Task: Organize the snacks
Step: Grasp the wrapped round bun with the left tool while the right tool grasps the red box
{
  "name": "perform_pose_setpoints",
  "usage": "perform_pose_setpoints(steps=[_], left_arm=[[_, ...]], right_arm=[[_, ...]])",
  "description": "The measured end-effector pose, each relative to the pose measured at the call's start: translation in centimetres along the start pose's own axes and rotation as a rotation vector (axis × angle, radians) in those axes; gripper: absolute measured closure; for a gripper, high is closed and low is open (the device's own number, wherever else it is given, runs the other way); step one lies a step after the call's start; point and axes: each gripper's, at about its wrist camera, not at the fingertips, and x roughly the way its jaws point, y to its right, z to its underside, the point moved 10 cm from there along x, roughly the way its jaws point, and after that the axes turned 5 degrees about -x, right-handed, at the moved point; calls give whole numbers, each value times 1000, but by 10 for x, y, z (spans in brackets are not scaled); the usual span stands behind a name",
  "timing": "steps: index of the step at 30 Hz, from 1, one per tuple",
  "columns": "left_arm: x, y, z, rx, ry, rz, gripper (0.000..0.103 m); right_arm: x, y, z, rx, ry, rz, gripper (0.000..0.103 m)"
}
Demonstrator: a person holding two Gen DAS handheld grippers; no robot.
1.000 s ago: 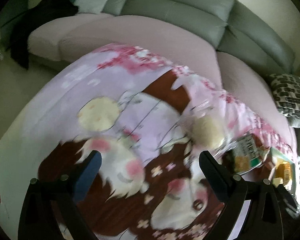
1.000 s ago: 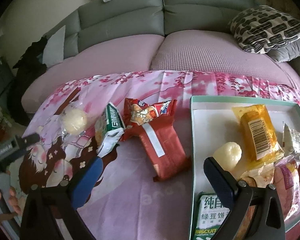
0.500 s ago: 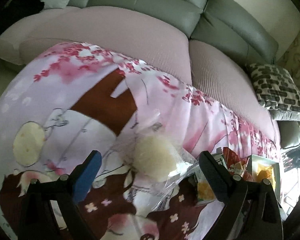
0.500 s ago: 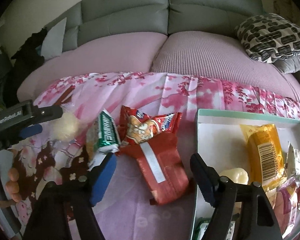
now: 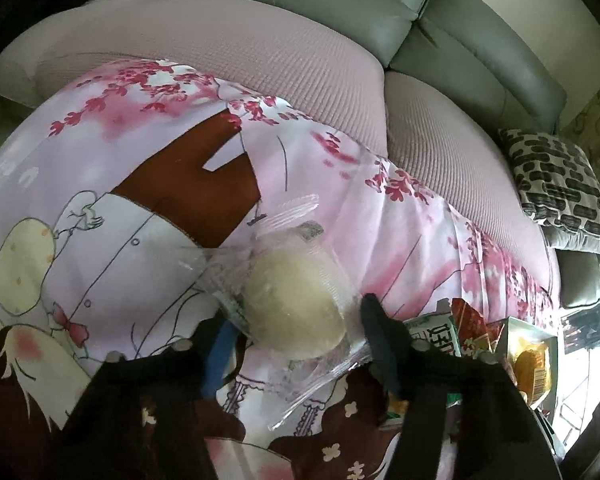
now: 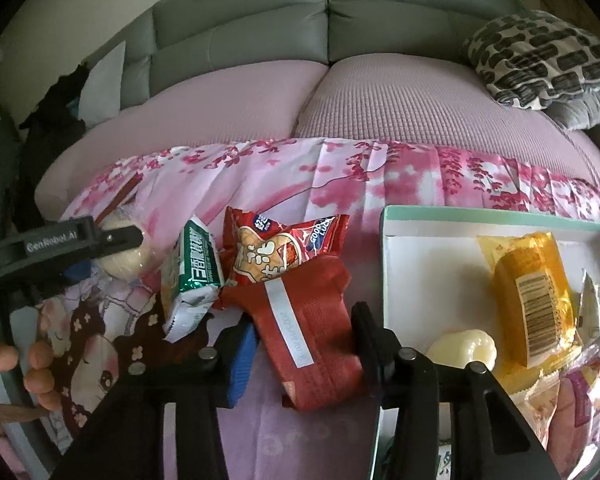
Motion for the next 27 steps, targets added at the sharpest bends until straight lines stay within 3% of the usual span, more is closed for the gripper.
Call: perform_pose_setpoints(steps=[6,16,27], left_arm=[[-16,-6,5,-26,42,-7,49],[-67,-10,13,-46,145,-31,50],[-98,51,25,43,182,33,50]], right_arm=[[-21,1,-1,39,35,-36,61],[-69,2,-7,89,116,-90,61],[-105,46,-9,169,176,-71,61]])
